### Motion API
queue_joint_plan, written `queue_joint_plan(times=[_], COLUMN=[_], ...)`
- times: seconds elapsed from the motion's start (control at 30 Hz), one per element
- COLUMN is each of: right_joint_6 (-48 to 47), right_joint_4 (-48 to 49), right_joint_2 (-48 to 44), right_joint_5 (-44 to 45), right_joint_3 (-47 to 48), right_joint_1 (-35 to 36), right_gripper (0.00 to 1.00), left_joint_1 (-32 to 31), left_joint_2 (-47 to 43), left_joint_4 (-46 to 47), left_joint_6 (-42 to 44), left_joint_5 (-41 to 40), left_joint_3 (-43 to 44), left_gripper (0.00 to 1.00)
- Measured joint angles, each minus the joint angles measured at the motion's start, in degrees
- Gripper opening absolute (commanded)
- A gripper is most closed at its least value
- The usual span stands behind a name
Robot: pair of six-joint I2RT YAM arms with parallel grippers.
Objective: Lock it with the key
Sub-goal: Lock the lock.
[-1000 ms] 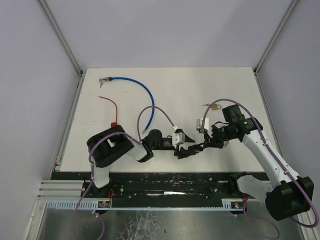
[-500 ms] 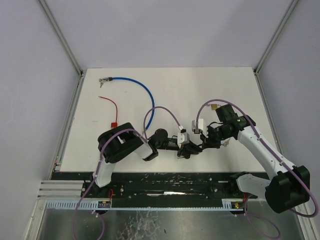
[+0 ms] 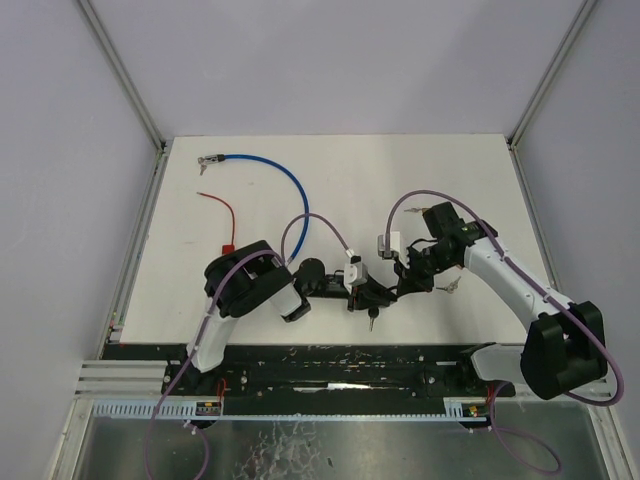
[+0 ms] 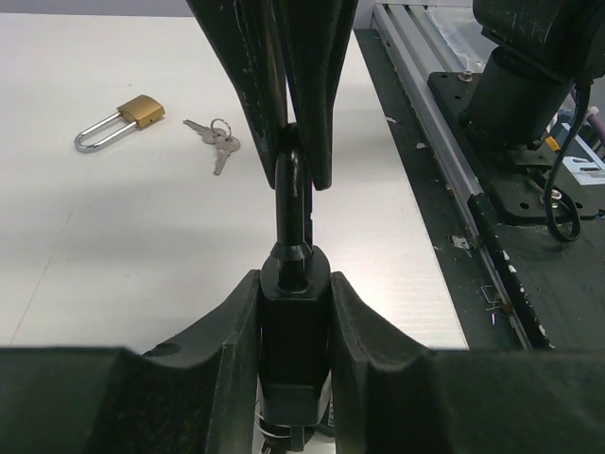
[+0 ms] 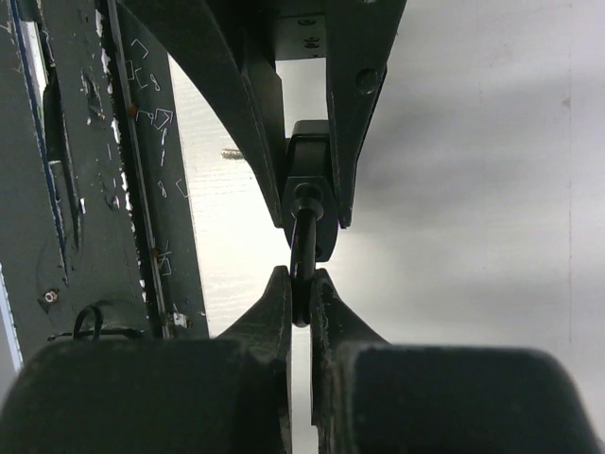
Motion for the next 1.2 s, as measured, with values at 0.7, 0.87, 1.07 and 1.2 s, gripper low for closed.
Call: queue_joint_plan(times=[0.7, 0.87, 1.07, 1.2], right_joint_6=[0.31, 0.85, 1.81, 2.64], right_joint_4=[-6.91, -11.19, -12.90, -12.15], right_joint_2=[6.49, 3.54, -1.01, -0.42], right_joint_5=[7.82, 10.73, 11.58, 13.09], right_joint_3=[12.72, 17.75, 20.04, 19.23], right_joint_1=[4.52, 4.50, 4.50, 4.50], right_gripper=[0.00, 0.00, 0.00, 0.00], left_joint_1=[2.25, 2.21, 1.75, 1.70], left_joint_2=[1.49, -0.20, -3.23, -1.95], left_joint_4=[3.72, 3.67, 2.78, 1.44], left_joint_6=[-4.17, -5.99, -7.15, -7.50], left_joint_5=[0.37, 0.39, 0.68, 0.68], left_joint_3=[2.64, 5.84, 7.72, 8.87], left_gripper=[0.00, 0.00, 0.00, 0.00])
